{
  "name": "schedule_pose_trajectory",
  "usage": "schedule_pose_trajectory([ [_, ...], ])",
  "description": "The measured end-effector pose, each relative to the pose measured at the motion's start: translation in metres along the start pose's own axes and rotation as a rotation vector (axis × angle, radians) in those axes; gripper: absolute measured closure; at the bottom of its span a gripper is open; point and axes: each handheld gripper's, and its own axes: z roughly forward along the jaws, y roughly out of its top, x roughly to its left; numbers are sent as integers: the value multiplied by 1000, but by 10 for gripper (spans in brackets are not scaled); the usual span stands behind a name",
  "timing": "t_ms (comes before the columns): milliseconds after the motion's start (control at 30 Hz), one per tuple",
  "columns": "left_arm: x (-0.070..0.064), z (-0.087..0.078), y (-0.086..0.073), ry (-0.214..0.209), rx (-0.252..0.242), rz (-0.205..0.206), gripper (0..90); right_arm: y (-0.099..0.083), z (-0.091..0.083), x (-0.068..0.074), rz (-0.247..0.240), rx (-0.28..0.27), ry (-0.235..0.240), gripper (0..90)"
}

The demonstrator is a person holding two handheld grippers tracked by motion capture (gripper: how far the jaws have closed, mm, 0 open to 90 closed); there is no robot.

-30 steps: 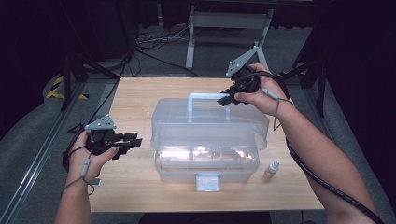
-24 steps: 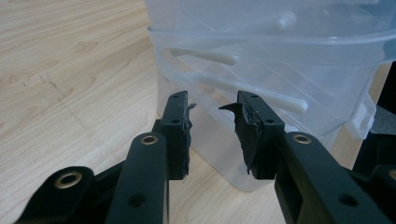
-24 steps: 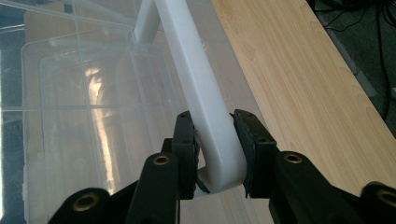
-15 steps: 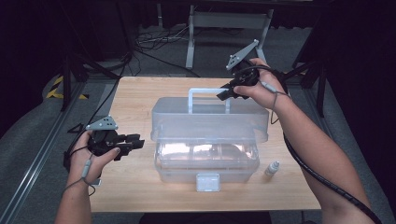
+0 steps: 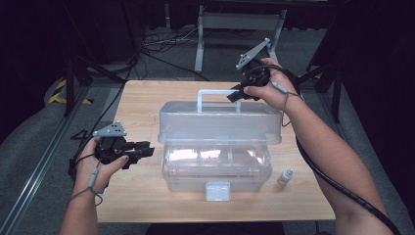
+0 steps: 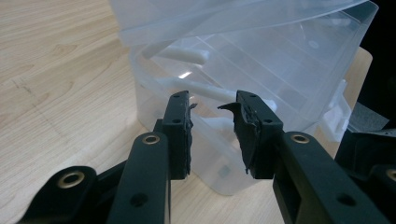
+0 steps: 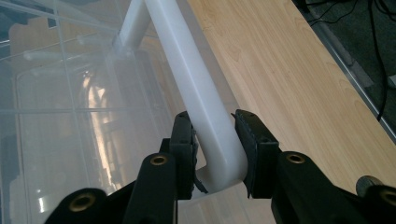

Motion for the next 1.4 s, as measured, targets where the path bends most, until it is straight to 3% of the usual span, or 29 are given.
schedule_pose_trajectory([
  [267,-11,4,6,-41,-22,30,708,0,0,-1,1,-1,-6,698],
  [367,-17,7,9,-69,-46,44,729,1,1,-2,1,-2,-8,697],
  [567,-27,11,14,-86,-81,71,757,0,0,-1,6,-6,-13,696],
  [967,-34,24,19,-62,-124,79,845,-1,1,0,14,-14,-13,695],
  [1067,-35,24,20,-36,-137,85,865,-2,0,0,15,-13,-15,695],
  [1400,-36,28,23,-26,-138,95,894,-3,1,1,20,-24,-22,694],
])
